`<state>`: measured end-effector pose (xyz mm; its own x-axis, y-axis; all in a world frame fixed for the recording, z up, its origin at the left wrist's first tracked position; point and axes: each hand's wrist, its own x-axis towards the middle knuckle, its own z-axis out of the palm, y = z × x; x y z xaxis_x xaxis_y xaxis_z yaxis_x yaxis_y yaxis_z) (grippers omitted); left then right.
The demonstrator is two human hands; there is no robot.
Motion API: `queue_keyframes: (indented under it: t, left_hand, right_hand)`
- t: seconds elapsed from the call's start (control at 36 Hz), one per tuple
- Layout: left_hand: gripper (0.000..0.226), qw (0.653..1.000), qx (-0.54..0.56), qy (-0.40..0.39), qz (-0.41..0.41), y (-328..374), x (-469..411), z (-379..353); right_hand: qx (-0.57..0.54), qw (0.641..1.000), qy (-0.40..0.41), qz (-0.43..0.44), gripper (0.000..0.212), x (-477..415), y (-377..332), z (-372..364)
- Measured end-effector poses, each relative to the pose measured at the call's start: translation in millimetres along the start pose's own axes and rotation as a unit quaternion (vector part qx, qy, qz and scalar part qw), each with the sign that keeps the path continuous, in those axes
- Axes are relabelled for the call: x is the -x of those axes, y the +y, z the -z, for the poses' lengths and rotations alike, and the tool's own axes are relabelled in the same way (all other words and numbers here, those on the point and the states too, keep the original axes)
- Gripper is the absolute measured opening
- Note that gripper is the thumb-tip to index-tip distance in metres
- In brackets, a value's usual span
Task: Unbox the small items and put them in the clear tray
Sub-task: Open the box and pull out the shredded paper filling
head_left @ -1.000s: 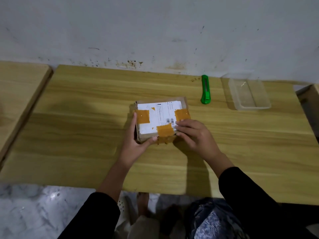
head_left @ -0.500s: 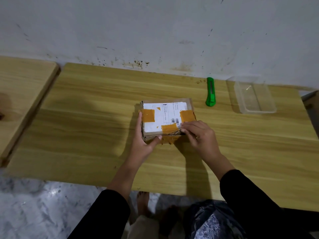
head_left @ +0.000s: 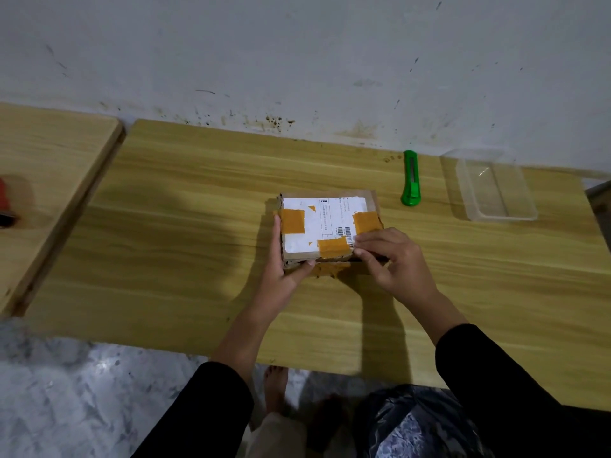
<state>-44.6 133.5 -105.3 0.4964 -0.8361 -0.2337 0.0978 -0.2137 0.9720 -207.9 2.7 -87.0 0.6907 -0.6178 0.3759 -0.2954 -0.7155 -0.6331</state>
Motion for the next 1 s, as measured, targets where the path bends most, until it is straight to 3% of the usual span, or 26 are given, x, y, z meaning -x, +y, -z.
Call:
queue_keyframes:
  t: [0.44,0.64,0.92,1.0]
  left_hand:
    - [0.096,1.0,0.004,-0.004,-0.005,-3,0,1]
    - [0.093,1.0,-0.011,0.021,0.007,3,3,-5]
    - [0.049,0.97,-0.068,0.174,-0.153,60,-25,-9]
    - [0.04,0.962,-0.052,0.208,-0.171,76,-43,-6]
  right_hand:
    - [-0.048,0.996,0.026,-0.075,0.012,-6,-10,0]
    - [-0.087,0.99,0.08,-0.076,0.01,-19,-20,9]
    - [-0.075,0.991,0.102,-0.05,0.01,-69,-28,28]
    - [-0.067,0.989,0.117,-0.06,0.019,-88,-26,32]
